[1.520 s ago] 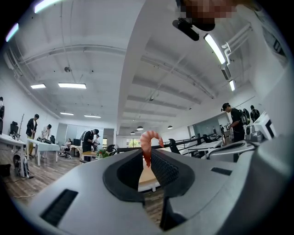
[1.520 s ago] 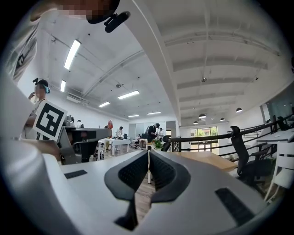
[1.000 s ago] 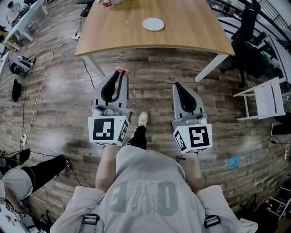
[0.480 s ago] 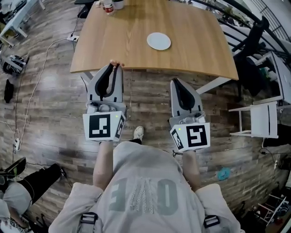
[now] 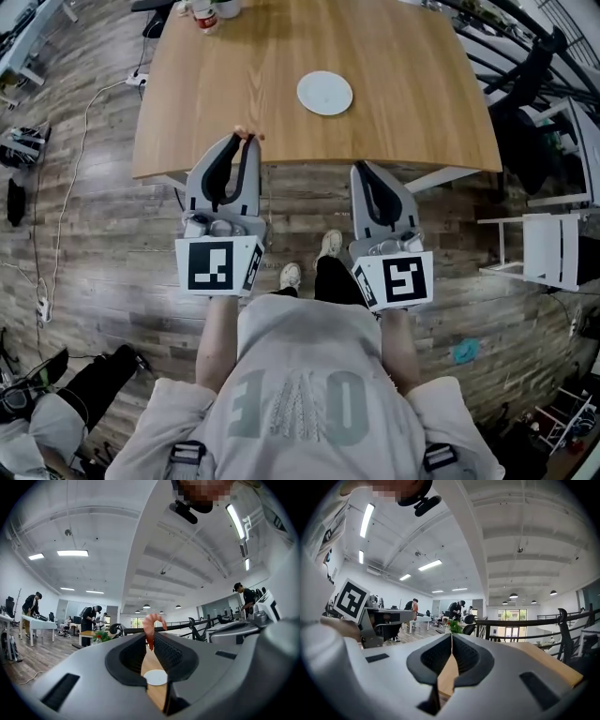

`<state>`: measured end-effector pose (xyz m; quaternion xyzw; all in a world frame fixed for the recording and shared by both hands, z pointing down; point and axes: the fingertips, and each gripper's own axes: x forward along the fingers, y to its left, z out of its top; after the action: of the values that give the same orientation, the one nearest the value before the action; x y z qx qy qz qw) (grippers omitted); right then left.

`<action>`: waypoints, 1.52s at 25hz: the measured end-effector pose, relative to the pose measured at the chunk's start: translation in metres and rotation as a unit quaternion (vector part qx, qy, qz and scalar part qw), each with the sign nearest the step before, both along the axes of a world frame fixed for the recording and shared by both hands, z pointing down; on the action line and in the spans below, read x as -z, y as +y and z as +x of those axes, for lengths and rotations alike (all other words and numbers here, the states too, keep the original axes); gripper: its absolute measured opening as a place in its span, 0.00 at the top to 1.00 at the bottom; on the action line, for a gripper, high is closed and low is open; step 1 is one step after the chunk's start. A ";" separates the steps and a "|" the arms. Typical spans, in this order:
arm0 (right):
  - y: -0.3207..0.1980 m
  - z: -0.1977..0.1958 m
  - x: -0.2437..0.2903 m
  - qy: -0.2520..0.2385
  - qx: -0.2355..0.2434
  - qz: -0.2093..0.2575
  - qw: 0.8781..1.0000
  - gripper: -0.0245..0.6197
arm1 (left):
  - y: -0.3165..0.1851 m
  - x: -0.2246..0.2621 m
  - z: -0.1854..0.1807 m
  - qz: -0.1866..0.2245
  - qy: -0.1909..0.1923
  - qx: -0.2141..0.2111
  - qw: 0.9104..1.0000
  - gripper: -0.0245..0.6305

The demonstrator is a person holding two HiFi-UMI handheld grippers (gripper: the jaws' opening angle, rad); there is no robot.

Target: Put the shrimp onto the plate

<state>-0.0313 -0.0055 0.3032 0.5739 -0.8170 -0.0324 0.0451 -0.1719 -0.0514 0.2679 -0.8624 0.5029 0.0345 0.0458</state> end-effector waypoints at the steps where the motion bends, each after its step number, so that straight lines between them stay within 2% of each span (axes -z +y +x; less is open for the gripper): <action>1: -0.009 0.005 -0.003 -0.009 0.002 -0.003 1.000 0.93 | -0.007 -0.004 0.007 -0.004 -0.003 -0.002 1.000 0.88; 4: -0.042 0.024 -0.006 -0.028 0.012 -0.007 0.999 0.93 | -0.033 -0.007 0.028 -0.005 -0.011 0.000 1.000 0.88; 9: -0.098 0.056 0.008 -0.035 0.036 0.012 0.999 0.93 | -0.080 0.014 0.058 0.014 -0.015 0.016 1.000 0.88; 13: -0.138 0.075 0.017 -0.042 0.062 0.016 0.997 0.93 | -0.117 0.032 0.083 0.039 -0.042 0.023 0.998 0.88; 15: -0.154 0.086 0.018 -0.046 0.075 0.015 0.996 0.93 | -0.132 0.025 0.098 0.027 -0.060 0.027 0.998 0.88; 18: -0.179 0.105 0.017 -0.054 0.086 0.014 0.995 0.93 | -0.155 0.015 0.118 0.009 -0.063 0.033 0.997 0.88; 25: -0.213 0.130 0.026 -0.060 0.099 0.040 0.993 0.93 | -0.194 0.018 0.145 0.018 -0.054 0.044 0.997 0.88; 30: -0.228 0.140 0.033 -0.045 0.087 0.038 0.994 0.93 | -0.218 0.015 0.157 0.015 -0.066 0.021 0.997 0.88; 38: -0.260 0.162 0.023 -0.046 0.061 0.012 0.997 0.93 | -0.267 -0.022 0.188 -0.034 -0.084 -0.017 0.996 0.88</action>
<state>0.1307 -0.2654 0.2799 0.5247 -0.8511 -0.0183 -0.0018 0.0163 -0.3185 0.2901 -0.8720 0.4830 -0.0546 0.0585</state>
